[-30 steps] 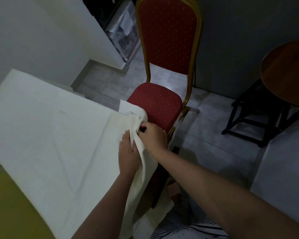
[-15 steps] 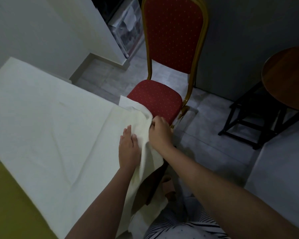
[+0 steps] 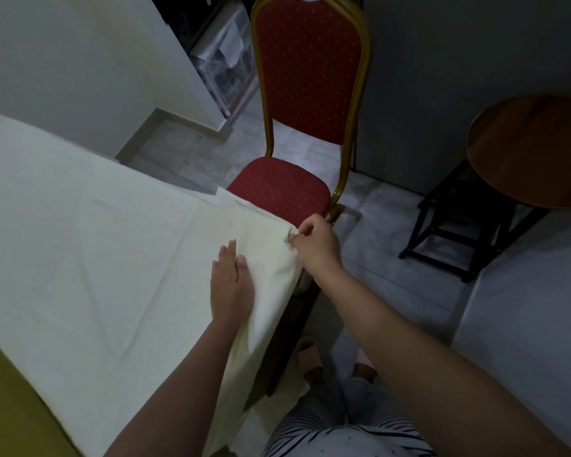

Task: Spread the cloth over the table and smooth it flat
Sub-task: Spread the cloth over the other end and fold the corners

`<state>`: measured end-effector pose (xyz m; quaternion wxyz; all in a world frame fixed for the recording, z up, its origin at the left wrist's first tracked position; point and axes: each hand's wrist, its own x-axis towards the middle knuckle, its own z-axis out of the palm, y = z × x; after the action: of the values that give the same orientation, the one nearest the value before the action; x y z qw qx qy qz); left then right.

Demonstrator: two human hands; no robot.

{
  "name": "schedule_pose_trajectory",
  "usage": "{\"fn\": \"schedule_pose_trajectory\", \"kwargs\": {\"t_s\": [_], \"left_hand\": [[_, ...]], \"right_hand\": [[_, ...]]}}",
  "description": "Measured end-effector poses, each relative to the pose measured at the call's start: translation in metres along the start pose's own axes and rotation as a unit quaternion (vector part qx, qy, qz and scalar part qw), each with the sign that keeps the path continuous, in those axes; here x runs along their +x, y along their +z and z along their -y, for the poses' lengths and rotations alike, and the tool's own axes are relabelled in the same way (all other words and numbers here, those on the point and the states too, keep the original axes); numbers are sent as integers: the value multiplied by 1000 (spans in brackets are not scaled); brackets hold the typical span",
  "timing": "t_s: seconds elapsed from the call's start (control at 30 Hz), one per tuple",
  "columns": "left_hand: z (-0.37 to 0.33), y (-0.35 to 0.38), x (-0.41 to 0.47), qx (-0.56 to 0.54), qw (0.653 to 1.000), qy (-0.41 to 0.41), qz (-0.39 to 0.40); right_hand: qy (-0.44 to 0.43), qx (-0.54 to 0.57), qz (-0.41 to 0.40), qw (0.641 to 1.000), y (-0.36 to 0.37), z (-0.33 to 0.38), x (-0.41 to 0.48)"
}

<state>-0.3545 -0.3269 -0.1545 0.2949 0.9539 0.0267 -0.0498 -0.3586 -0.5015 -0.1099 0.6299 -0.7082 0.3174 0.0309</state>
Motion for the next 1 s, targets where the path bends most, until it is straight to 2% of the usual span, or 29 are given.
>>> {"fn": "schedule_pose_trajectory", "kwargs": {"t_s": [0.13, 0.23, 0.3, 0.33, 0.4, 0.47, 0.6, 0.7, 0.77, 0.9, 1.0], "left_hand": [[-6, -2, -3, 7, 997, 75, -23], [-6, 0, -7, 17, 996, 83, -11], [-3, 1, -11, 25, 997, 75, -6], [-1, 1, -13, 24, 997, 69, -11], [1, 0, -16, 21, 998, 61, -26], [1, -2, -15, 27, 997, 54, -41], [5, -3, -13, 79, 997, 6, -25], [11, -3, -20, 118, 993, -11, 24], [14, -4, -25, 131, 991, -1, 42], [19, -5, -31, 150, 987, 6, 50], [19, -3, -34, 144, 989, -3, 40]], "right_hand": [[-48, 35, -121, 991, -32, -11, -9], [-109, 32, -147, 983, -32, -23, -29], [-123, -41, -155, 979, -25, -37, -31], [-107, -102, -151, 977, -24, -47, -27], [-13, -235, -108, 966, -25, -67, -13], [28, -311, -53, 949, -24, -79, -3], [-67, -340, 20, 938, -8, -74, 13], [-93, -333, 136, 928, 4, -65, 25], [-106, -344, 180, 915, 12, -67, 29], [-163, -402, 96, 896, 16, -76, 24], [-200, -382, 29, 902, 1, -80, 14]]}}
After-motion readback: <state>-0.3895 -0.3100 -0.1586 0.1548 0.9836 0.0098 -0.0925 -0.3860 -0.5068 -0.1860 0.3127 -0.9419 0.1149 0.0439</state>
